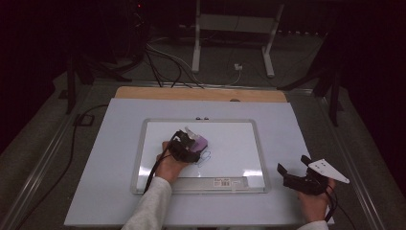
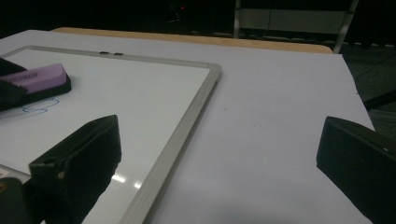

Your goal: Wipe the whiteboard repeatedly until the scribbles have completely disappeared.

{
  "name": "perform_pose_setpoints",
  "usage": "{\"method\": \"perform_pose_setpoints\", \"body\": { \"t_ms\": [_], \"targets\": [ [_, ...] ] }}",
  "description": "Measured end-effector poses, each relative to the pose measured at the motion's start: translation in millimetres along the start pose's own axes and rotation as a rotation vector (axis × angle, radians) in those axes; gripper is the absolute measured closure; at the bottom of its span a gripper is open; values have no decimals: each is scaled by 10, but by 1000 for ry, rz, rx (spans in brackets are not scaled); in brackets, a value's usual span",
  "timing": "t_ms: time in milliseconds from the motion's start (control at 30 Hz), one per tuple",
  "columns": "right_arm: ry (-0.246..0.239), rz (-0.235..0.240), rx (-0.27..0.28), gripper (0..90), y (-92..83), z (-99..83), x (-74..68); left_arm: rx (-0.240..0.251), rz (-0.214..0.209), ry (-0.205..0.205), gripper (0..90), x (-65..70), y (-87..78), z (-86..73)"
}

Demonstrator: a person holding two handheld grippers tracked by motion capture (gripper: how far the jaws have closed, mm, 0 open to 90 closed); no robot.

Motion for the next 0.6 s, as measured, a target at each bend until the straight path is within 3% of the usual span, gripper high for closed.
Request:
{"method": "perform_pose_setpoints", "body": {
  "t_ms": [67, 133, 300, 433, 600],
  "targets": [
    [1, -1, 0, 3, -1, -2, 4, 3, -3, 27, 415, 48, 1, 8],
    [4, -2, 0, 3, -4, -2, 7, 3, -4, 9, 415, 19, 8, 11],
    [5, -3, 3, 3, -14, 0, 17, 4, 70, -78, 416, -172, 55, 39],
    [7, -4, 4, 3, -16, -1, 23, 1, 107, -124, 415, -286, 84, 62],
    [5, -3, 3, 3, -15, -1, 18, -5, 121, -138, 416, -294, 93, 76]
  ]
}}
Point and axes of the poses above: each handheld gripper's, and its own axes: y roughly forward along the jaws, z roughly out of its top, x roughly to its right, the point moved 4 cm from there along y, roughly forward along the jaws, and after that the axes turned 1 degree about x, right-handed, at the moved point
